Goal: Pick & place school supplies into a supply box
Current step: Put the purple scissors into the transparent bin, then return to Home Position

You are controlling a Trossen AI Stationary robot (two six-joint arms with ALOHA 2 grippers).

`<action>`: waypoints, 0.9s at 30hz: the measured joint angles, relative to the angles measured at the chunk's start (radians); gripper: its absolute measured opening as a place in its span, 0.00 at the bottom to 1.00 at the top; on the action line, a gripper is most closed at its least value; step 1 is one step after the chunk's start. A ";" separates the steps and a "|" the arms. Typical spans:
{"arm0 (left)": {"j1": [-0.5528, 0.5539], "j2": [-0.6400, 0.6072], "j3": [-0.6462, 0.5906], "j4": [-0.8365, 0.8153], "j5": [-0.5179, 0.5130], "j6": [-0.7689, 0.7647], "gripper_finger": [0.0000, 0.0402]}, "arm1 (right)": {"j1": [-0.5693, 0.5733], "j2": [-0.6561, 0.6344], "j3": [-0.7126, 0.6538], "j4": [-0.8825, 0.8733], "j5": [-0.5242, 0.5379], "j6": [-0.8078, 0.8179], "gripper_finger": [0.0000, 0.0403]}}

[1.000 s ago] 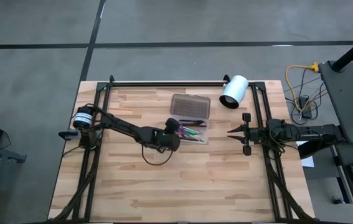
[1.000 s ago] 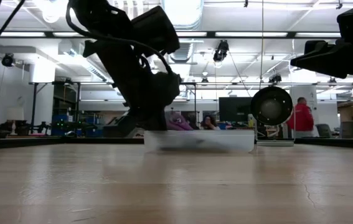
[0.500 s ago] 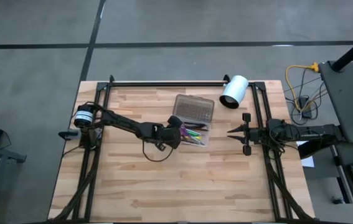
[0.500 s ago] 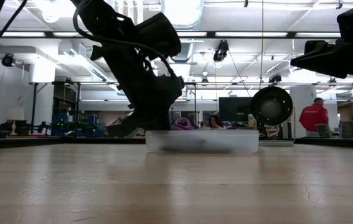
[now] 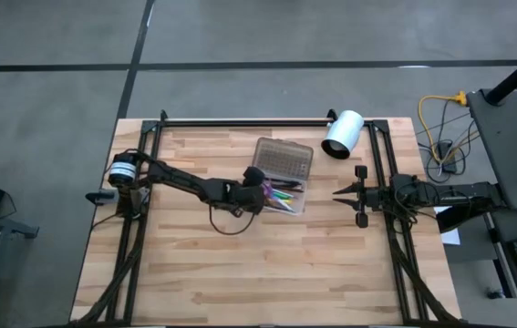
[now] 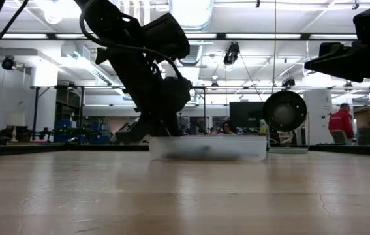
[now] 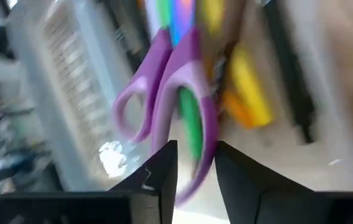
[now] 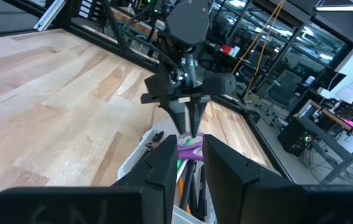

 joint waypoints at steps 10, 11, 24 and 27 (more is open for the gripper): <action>-0.023 -0.085 0.000 -0.002 -0.139 -0.164 0.25 | 0.000 0.000 0.000 0.000 0.000 0.000 0.17; -0.029 -0.098 0.000 -0.003 -0.138 -0.181 0.25 | 0.000 0.000 0.000 0.000 0.000 0.000 0.17; -0.094 -0.284 -0.008 -0.045 0.164 -0.332 0.25 | 0.000 0.000 0.000 0.000 0.000 0.000 0.17; -0.092 -0.345 -0.037 0.000 0.222 -0.351 0.25 | 0.000 0.000 0.000 0.000 0.000 0.000 0.17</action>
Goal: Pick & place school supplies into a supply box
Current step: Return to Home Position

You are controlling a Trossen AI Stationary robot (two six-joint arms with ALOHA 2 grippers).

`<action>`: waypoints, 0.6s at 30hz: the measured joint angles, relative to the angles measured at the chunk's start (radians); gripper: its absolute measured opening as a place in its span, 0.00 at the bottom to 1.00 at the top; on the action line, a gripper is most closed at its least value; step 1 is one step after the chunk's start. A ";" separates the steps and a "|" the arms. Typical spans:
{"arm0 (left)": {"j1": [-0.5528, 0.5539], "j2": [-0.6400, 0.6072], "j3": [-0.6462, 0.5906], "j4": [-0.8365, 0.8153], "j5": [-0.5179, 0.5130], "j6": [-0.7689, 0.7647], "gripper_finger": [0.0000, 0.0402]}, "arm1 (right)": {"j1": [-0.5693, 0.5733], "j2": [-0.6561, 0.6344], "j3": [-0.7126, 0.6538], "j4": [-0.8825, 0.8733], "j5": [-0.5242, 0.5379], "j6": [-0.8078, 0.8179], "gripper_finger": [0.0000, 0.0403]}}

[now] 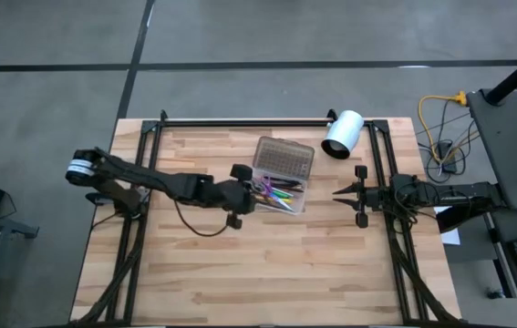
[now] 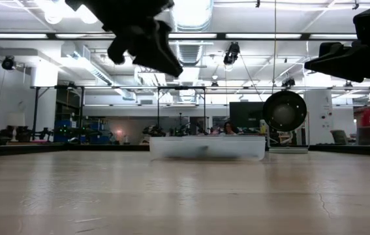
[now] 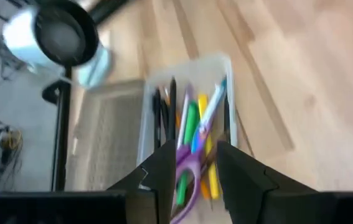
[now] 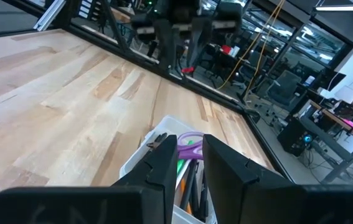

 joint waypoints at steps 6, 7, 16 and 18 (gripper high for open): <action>0.000 -0.110 -0.152 0.310 0.011 0.000 0.25 | 0.000 0.000 0.000 0.000 0.000 0.000 0.17; 0.000 -0.125 -0.184 0.362 0.011 0.000 0.25 | 0.000 0.000 0.000 0.000 0.000 0.000 0.17; 0.000 -0.225 -0.434 0.609 0.011 -0.025 0.25 | 0.000 0.000 0.000 0.000 0.000 0.000 0.17; 0.003 -0.233 -0.481 0.648 0.011 -0.017 0.25 | 0.000 0.000 0.000 0.000 -0.001 0.000 0.17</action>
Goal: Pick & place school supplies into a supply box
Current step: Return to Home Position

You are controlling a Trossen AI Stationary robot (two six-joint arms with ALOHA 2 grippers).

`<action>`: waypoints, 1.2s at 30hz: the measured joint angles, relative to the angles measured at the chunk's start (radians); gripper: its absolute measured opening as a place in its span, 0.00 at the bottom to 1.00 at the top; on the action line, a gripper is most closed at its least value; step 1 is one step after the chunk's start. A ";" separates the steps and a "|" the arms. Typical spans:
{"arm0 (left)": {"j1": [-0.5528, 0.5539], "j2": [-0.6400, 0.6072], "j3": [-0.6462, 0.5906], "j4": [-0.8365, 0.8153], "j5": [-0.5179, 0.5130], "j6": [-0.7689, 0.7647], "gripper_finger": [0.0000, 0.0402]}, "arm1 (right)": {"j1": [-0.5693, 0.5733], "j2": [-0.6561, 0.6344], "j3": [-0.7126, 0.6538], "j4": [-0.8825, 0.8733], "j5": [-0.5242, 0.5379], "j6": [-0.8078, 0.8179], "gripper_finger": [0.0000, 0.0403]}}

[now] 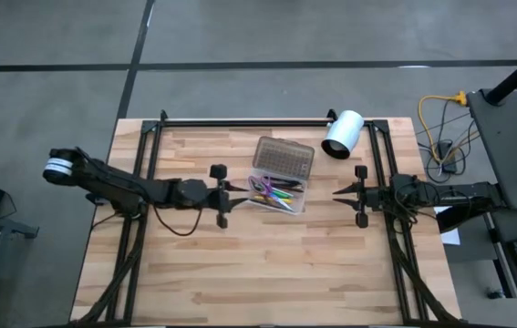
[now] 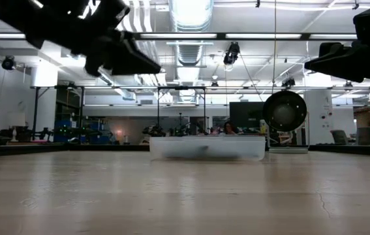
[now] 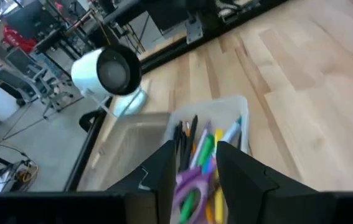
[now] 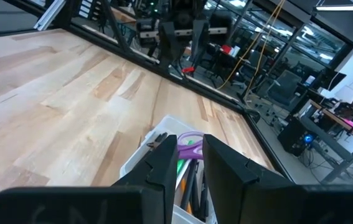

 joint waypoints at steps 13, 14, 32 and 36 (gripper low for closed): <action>0.041 -0.090 -0.221 0.233 0.001 0.010 0.25 | 0.000 0.000 0.000 0.000 0.000 0.000 0.17; 0.047 -0.114 -0.246 0.248 -0.001 0.008 0.25 | 0.000 0.000 0.000 0.000 0.001 0.000 0.17; 0.077 -0.838 -0.547 0.292 0.004 -0.141 0.25 | 0.000 0.000 0.000 0.000 0.000 0.000 0.17; 0.077 -0.949 -0.542 0.174 0.004 -0.152 0.25 | 0.000 0.000 0.000 0.000 0.000 0.000 0.17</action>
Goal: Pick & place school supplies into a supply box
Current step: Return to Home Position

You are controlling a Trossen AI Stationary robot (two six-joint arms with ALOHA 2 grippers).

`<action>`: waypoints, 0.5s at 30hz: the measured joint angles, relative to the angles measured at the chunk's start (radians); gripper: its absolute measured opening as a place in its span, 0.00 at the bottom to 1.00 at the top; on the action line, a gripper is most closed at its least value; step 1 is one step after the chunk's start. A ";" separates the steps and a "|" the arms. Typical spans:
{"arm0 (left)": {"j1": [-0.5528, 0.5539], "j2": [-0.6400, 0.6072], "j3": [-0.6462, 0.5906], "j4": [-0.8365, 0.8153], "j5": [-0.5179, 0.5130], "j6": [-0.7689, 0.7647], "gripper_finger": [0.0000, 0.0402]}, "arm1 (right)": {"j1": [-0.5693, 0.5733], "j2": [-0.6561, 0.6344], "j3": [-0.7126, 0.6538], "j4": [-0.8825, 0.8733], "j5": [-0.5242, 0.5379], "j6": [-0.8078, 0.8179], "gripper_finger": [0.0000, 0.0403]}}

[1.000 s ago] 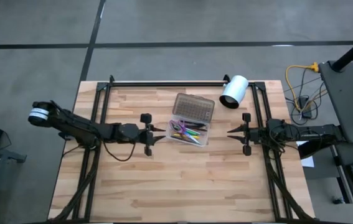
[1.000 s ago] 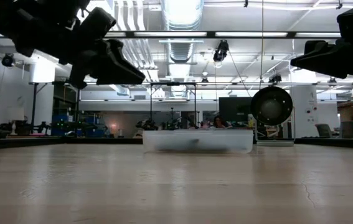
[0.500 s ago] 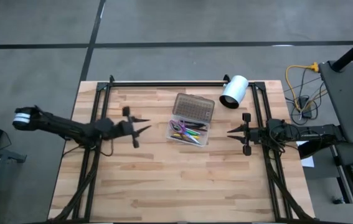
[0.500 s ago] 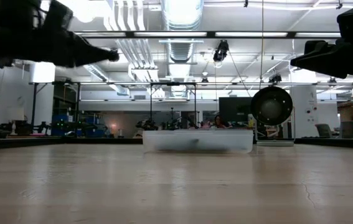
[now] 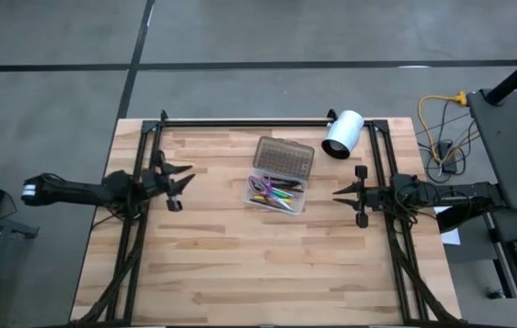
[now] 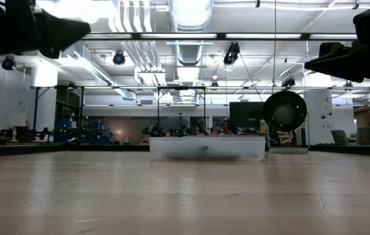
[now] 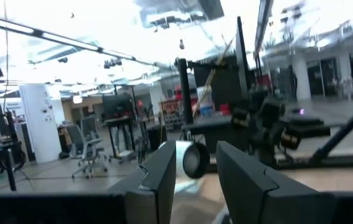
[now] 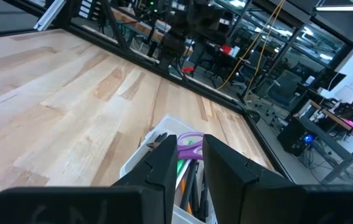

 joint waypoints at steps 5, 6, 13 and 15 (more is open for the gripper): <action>0.000 -0.118 0.010 -0.140 0.000 -0.008 0.25 | 0.000 0.000 0.000 0.000 0.000 0.000 0.17; 0.000 -0.141 0.007 -0.160 0.000 -0.008 0.25 | 0.000 0.000 0.000 0.000 0.000 0.000 0.17; 0.000 -0.285 -0.008 -0.320 0.025 -0.009 0.25 | 0.000 0.000 0.000 0.000 0.000 0.000 0.17; 0.000 -0.317 -0.005 -0.385 0.071 -0.009 0.25 | 0.000 0.000 0.000 0.000 0.000 0.000 0.17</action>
